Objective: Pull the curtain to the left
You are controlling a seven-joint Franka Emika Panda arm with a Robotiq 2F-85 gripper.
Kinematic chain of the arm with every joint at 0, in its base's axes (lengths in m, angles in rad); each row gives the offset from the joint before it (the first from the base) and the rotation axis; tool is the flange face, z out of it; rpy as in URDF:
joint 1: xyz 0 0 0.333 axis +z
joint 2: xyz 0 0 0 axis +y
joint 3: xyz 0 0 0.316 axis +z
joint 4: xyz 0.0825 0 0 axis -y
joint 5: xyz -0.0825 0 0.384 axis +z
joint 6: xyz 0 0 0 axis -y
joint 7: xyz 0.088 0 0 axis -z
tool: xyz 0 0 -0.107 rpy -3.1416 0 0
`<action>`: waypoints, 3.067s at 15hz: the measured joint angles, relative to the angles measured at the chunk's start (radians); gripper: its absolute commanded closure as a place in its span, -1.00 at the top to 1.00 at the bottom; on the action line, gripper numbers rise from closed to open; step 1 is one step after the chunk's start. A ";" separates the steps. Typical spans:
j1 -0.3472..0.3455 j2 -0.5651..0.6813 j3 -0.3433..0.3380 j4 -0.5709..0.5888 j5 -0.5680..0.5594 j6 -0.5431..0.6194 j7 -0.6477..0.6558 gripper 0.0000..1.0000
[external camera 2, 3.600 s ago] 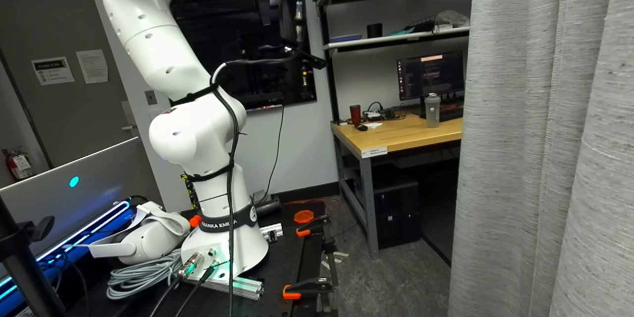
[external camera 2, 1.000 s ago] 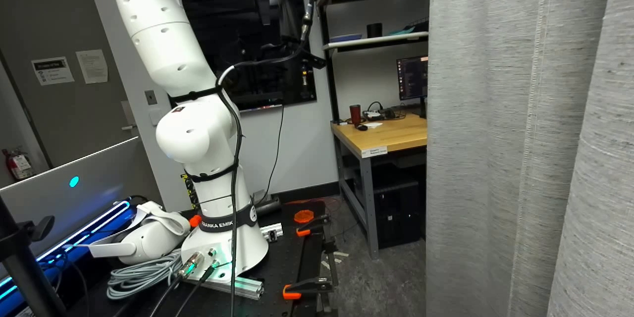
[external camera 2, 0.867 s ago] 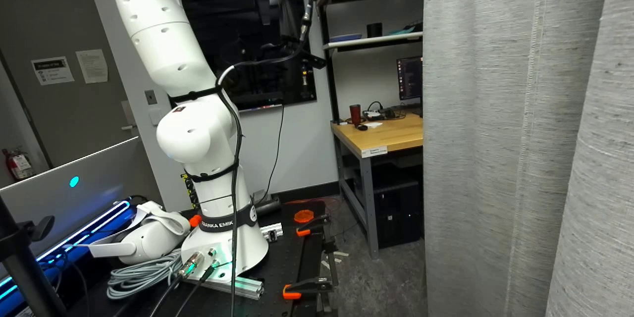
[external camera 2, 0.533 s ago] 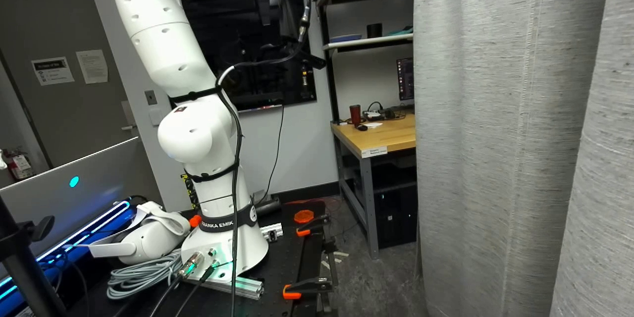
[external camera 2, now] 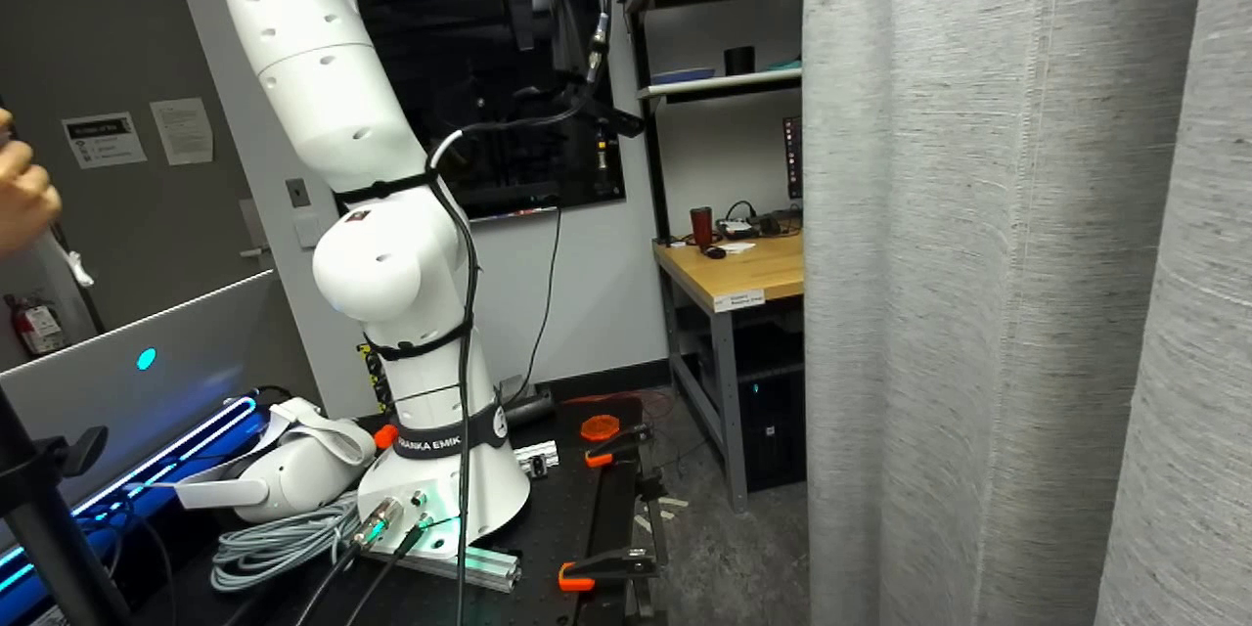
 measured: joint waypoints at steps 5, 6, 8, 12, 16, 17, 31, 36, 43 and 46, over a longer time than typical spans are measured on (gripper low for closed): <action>0.025 -0.003 0.017 0.001 0.000 0.000 0.000 -0.99; 0.033 -0.003 0.025 -0.001 0.000 0.000 0.000 -0.99; 0.050 -0.004 0.042 -0.001 0.000 0.000 0.000 -0.99; 0.078 -0.006 0.071 -0.011 0.000 -0.001 0.000 -0.99; 0.102 -0.008 0.095 -0.014 0.000 0.004 0.001 -0.99; 0.107 -0.010 0.099 -0.013 0.000 0.005 0.001 -0.99; 0.191 -0.012 0.161 -0.063 0.025 0.118 0.004 -0.99; 0.194 -0.014 0.183 -0.063 0.025 0.140 0.004 -0.99; 0.197 -0.014 0.199 -0.070 0.032 0.183 0.004 -0.99; 0.204 -0.005 0.206 -0.086 0.057 0.244 0.004 -0.99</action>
